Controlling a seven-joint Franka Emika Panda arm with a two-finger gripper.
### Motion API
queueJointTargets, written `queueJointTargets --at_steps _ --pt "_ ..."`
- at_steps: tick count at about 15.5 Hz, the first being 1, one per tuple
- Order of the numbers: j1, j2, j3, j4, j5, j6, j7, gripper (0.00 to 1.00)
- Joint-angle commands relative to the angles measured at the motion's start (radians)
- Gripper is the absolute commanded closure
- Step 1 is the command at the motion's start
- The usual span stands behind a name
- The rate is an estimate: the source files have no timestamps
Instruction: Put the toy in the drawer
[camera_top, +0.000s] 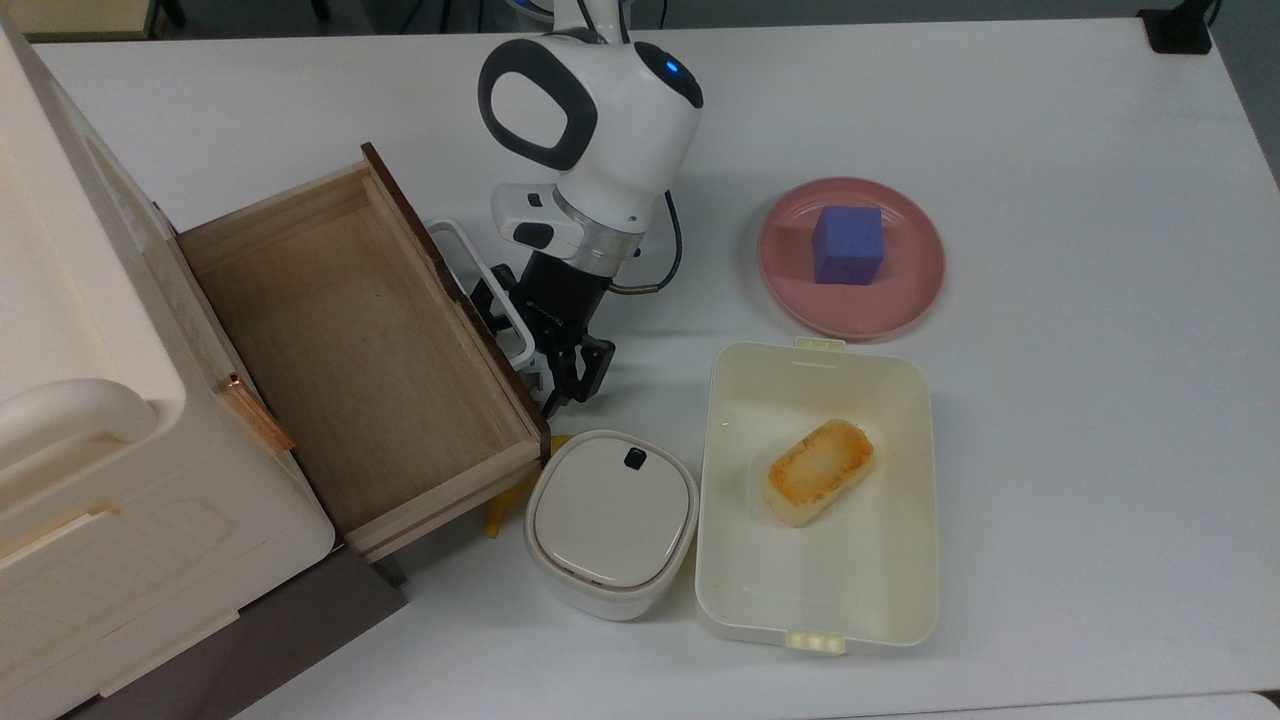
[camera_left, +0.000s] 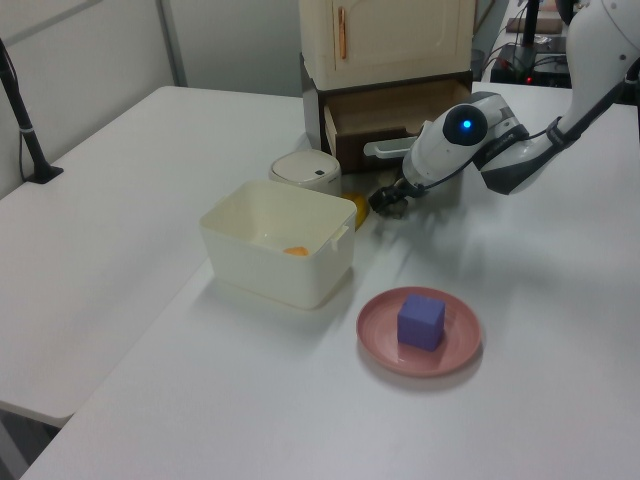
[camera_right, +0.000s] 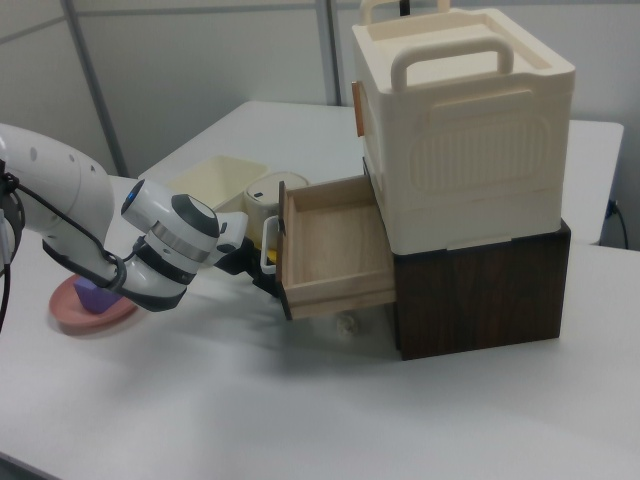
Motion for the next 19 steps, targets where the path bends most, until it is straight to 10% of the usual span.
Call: queueJointTargets --at_steps 1,3,12,19 --pt "0.008 0.016 0.002 0.021 -0.057 0.019 0.028 0.47" --pt "0.008 0.013 0.028 0.018 -0.068 0.019 0.027 1.0" --pt "0.072 -0.223 0.129 -0.203 -0.034 0.053 0.03 1.0" --pt "0.058 -0.309 0.139 -0.125 0.434 0.053 -0.156 1.0"
